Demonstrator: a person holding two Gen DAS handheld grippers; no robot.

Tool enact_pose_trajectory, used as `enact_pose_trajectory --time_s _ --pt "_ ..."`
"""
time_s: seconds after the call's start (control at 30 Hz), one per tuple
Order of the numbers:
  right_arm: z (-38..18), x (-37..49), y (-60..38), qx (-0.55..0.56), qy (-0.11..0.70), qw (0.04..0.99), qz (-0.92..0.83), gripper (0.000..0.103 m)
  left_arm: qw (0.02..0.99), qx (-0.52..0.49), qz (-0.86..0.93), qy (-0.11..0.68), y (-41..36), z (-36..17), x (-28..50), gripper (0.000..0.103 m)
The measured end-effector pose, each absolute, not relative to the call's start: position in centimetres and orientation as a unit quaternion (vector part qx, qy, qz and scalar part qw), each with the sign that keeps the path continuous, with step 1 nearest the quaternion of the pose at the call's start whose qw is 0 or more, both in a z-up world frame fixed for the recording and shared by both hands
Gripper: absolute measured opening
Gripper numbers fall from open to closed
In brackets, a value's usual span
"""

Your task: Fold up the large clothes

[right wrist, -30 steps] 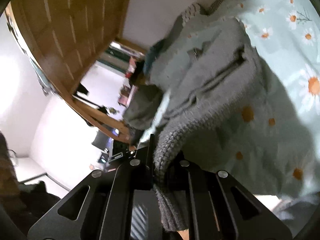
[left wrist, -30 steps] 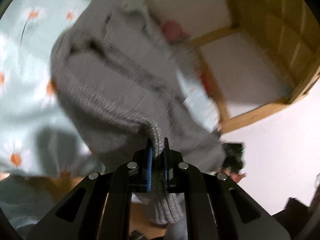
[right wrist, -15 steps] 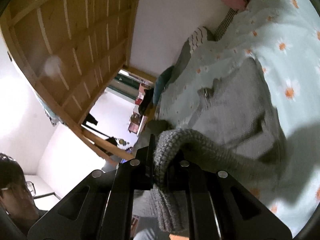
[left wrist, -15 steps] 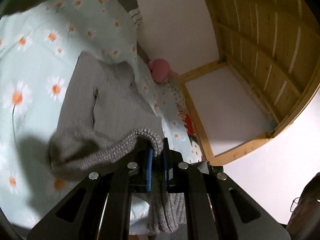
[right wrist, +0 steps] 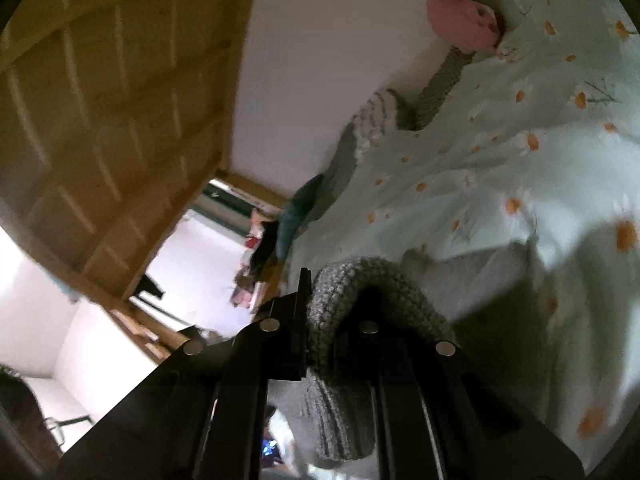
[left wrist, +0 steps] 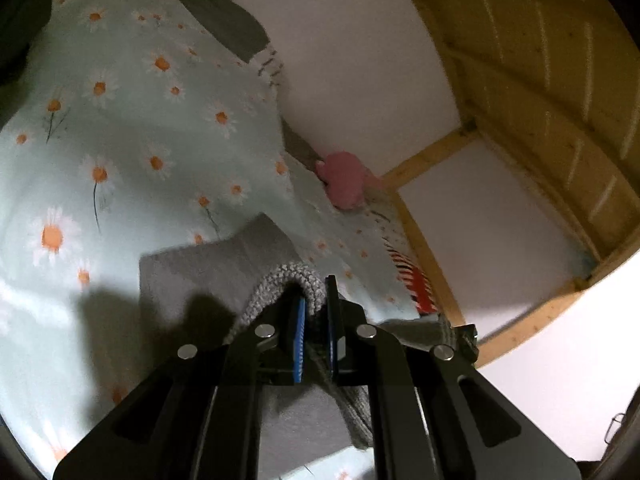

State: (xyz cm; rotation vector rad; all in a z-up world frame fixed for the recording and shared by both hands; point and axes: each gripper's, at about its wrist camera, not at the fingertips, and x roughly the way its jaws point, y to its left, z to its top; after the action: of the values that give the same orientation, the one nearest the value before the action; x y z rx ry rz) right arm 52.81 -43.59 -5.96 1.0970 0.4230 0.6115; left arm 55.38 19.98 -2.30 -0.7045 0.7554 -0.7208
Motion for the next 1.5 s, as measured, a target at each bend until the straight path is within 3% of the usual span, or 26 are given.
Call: enact_pose_trajectory --time_s 0.27,0.3,0.33,0.37,0.4,0.43,0.47,0.57,0.63,0.73,0.83,0.9,1.0,1.07,1.1,1.13,1.17,1.2,1.23,1.27,1.3,1.33,1.43,1.5 --pt "-9.4 63.9 -43.3 0.518 0.290 0.779 0.200 0.011 0.778 -0.393 -0.276 0.404 20.9 -8.6 65.0 0.008" --pt "-10.1 64.9 -43.5 0.529 0.306 0.769 0.185 0.012 0.769 -0.411 -0.260 0.415 21.3 -9.8 66.0 0.010" --pt "-10.8 65.4 -43.6 0.536 0.319 0.763 0.172 0.017 0.761 -0.423 -0.252 0.422 21.5 -10.5 66.6 0.021" --pt "-11.3 66.0 -43.8 0.546 0.332 0.754 0.153 0.047 0.750 -0.440 -0.245 0.429 21.8 -11.4 67.2 0.049" --pt "-11.9 66.3 -44.2 0.578 0.325 0.734 0.149 0.097 0.737 -0.461 -0.240 0.432 22.1 -12.3 67.6 0.064" --pt "-12.2 66.3 -44.5 0.601 0.306 0.723 0.149 0.099 0.730 -0.490 -0.226 0.419 22.8 -12.9 67.6 0.080" --pt "-12.1 66.2 -44.9 0.620 0.290 0.714 0.147 0.100 0.741 -0.499 -0.210 0.397 23.5 -12.8 67.2 0.082" --pt "-10.7 66.5 -45.0 0.592 0.297 0.736 0.143 0.100 0.770 -0.502 -0.190 0.346 25.3 -11.5 66.0 0.094" --pt "-9.0 66.5 -44.6 0.549 0.302 0.767 0.140 0.100 0.781 -0.487 -0.199 0.337 25.4 -9.9 65.2 0.096" --pt "-5.3 65.9 -43.8 0.454 0.300 0.830 0.124 0.100 0.818 -0.385 -0.230 0.359 22.7 -7.1 64.6 0.096" --pt "-2.9 66.5 -41.8 0.296 0.347 0.887 0.064 0.100 0.865 -0.230 -0.231 0.382 18.0 -5.9 63.8 0.096" --pt "-3.3 67.4 -39.8 0.178 0.402 0.898 0.028 0.100 0.876 -0.148 -0.213 0.407 15.3 -6.7 64.3 0.096" --pt "-5.6 68.7 -36.0 0.001 0.467 0.884 0.014 0.100 0.855 -0.109 -0.185 0.472 14.1 -9.3 66.4 0.096" --pt "-7.2 68.8 -34.9 -0.032 0.484 0.874 0.036 0.098 0.836 -0.098 -0.183 0.509 13.8 -11.4 67.7 0.096" --pt "-8.2 69.0 -34.3 -0.038 0.494 0.867 0.047 0.086 0.840 -0.071 -0.175 0.509 13.5 -11.9 67.8 0.095" --pt "-9.0 69.1 -34.2 -0.034 0.502 0.862 0.052 0.075 0.843 -0.050 -0.168 0.508 13.4 -12.0 67.8 0.080" --pt "-9.7 69.6 -34.2 -0.026 0.510 0.858 0.050 0.060 0.851 -0.030 -0.164 0.498 13.4 -11.8 67.7 0.050" --pt "-10.0 69.8 -34.2 -0.020 0.507 0.861 0.045 0.042 0.852 -0.035 -0.171 0.494 13.6 -11.6 67.6 0.035" --pt "-9.8 69.7 -34.4 -0.017 0.495 0.868 0.047 0.033 0.851 -0.054 -0.181 0.491 14.2 -11.3 67.5 0.027" --pt "-9.3 69.4 -34.9 -0.004 0.479 0.876 0.047 0.020 0.853 -0.062 -0.180 0.487 14.6 -11.0 67.3 0.023" --pt "-8.7 69.1 -35.4 0.015 0.460 0.886 0.055 0.016 0.856 -0.060 -0.181 0.481 14.8 -10.7 67.2 0.021" --pt "-7.4 68.3 -36.5 0.059 0.415 0.905 0.076 0.016 0.860 -0.058 -0.182 0.473 15.1 -10.4 67.0 0.015" --pt "-4.5 66.0 -39.5 0.156 0.300 0.936 0.102 0.016 0.882 -0.096 -0.192 0.418 16.8 -8.4 66.0 0.013" --pt "-3.8 65.7 -40.9 0.193 0.266 0.939 0.096 0.016 0.902 -0.147 -0.191 0.357 18.3 -6.5 64.9 0.013"
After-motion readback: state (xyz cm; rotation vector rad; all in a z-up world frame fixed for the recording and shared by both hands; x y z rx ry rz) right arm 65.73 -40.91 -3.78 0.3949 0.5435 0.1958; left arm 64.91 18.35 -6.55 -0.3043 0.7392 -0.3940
